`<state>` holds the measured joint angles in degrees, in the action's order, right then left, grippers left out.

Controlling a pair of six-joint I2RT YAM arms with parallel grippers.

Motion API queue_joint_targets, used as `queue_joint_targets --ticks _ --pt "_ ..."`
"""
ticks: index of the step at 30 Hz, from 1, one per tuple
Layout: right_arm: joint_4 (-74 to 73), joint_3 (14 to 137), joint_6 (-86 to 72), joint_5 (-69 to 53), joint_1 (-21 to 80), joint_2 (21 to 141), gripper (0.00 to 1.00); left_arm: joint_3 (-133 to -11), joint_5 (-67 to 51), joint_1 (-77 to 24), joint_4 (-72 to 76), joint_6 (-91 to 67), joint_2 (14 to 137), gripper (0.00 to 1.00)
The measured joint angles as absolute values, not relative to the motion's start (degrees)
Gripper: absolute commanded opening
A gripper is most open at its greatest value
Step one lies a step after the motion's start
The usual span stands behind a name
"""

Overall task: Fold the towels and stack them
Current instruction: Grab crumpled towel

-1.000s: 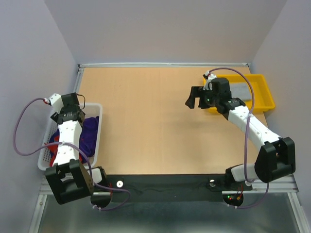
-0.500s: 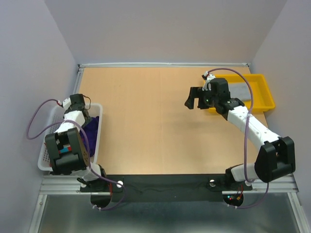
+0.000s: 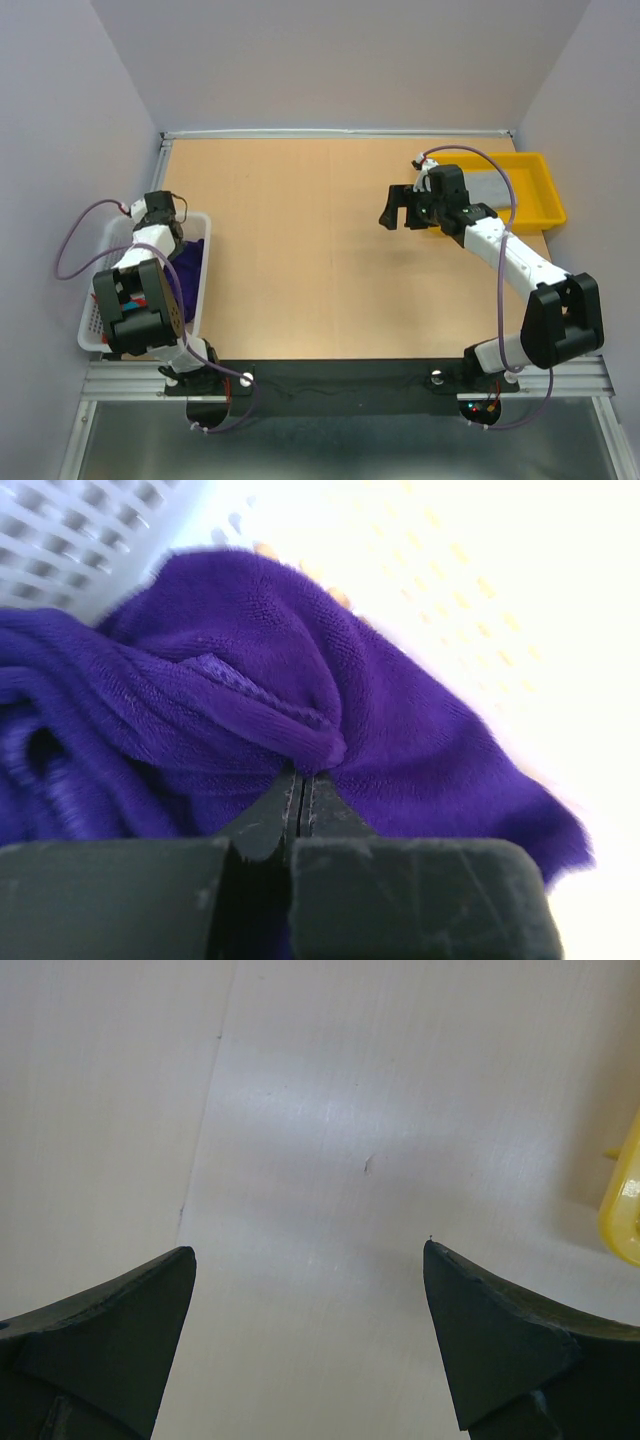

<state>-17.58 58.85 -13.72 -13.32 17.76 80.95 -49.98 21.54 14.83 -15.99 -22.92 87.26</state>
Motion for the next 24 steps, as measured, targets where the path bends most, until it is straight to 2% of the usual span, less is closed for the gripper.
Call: queue_joint_targets --ticks 4,11,15,19,20,23,24 --pt "-17.6 58.8 -13.7 -13.4 17.8 80.9 1.00 -54.1 23.3 13.0 -18.8 -22.5 81.4 0.00" --pt "-17.6 58.8 -13.8 -13.9 17.8 81.0 1.00 -67.8 28.8 2.0 -21.3 -22.4 74.8 0.00" --pt "-17.6 58.8 -13.8 -14.0 17.8 81.0 1.00 -68.4 28.7 0.3 -21.4 -22.5 73.8 0.00" --pt "-17.6 58.8 -13.8 -14.5 17.8 81.0 1.00 -63.9 27.9 0.8 -20.4 -23.5 74.1 0.02" --pt "-17.6 58.8 -13.8 -14.6 17.8 81.0 1.00 -61.7 27.4 1.2 -20.2 -23.8 74.2 0.13" --pt "-17.6 58.5 -13.8 -14.9 17.8 81.0 1.00 -56.1 24.2 3.2 -19.9 -24.6 73.8 0.25" --pt "-17.6 58.2 -13.7 -15.0 17.8 81.0 1.00 -54.2 22.7 5.2 -19.9 -24.6 73.0 0.50"
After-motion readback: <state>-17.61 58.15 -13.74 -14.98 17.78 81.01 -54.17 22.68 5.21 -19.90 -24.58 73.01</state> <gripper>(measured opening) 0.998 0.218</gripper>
